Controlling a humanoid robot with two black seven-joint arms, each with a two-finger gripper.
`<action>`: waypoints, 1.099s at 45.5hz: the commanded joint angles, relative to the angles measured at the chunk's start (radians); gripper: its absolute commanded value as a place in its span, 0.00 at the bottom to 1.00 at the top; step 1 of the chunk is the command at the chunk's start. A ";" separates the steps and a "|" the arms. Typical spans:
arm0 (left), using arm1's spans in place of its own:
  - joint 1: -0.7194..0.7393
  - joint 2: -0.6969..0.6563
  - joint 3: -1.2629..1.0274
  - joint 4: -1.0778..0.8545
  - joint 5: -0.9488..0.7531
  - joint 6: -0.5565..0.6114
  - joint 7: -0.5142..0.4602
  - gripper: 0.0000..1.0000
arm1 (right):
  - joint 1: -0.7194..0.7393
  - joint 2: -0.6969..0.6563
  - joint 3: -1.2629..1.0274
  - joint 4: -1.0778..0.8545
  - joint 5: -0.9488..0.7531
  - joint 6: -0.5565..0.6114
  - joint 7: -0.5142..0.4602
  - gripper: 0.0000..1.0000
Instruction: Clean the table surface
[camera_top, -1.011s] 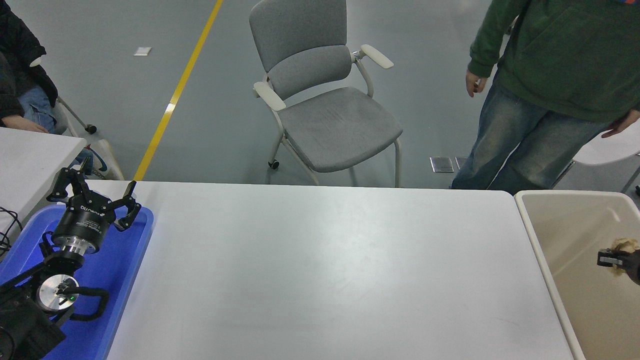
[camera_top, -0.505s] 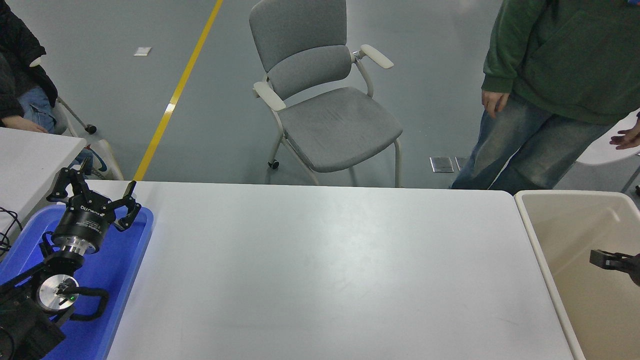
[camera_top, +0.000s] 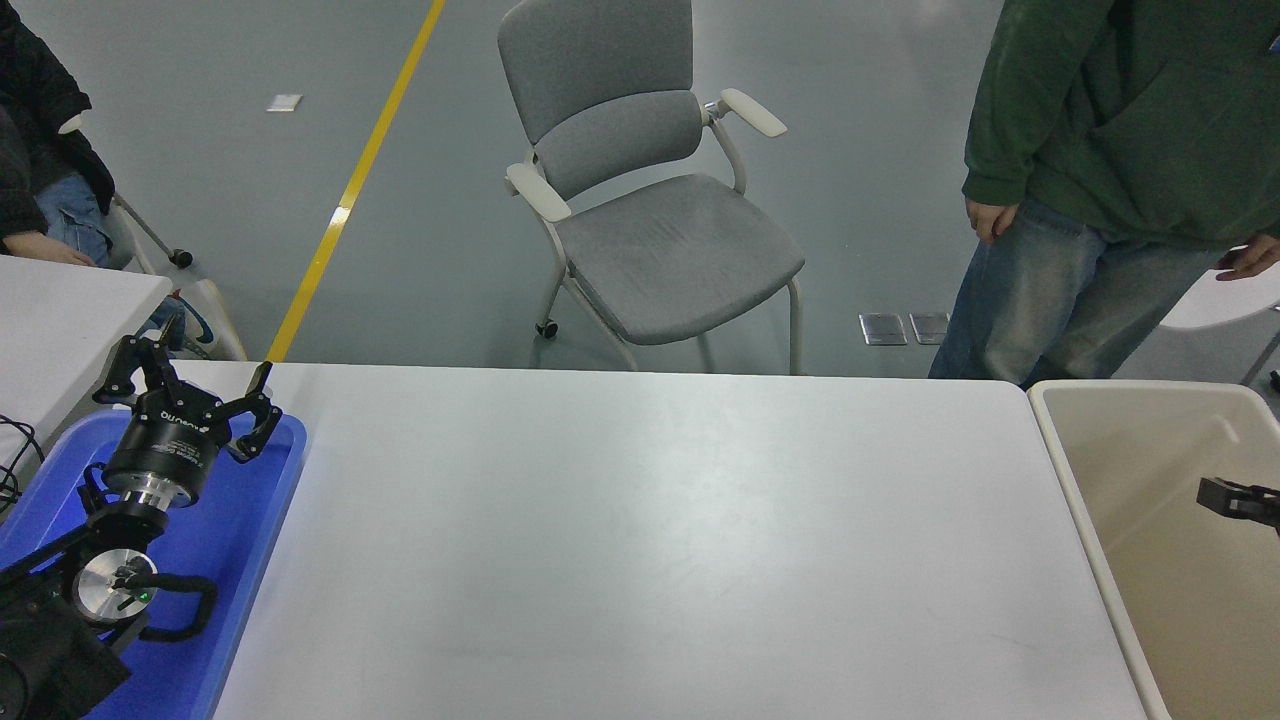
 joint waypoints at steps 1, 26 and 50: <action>0.000 0.000 -0.001 0.000 0.000 0.000 0.000 1.00 | 0.079 -0.079 0.032 0.059 0.072 0.010 -0.001 1.00; 0.000 0.000 0.000 0.000 0.000 0.000 0.000 1.00 | 0.069 -0.173 0.843 0.315 0.075 0.008 -0.004 1.00; 0.000 0.000 -0.001 0.000 0.000 0.000 0.000 1.00 | -0.117 -0.221 1.256 0.694 0.391 0.027 -0.182 1.00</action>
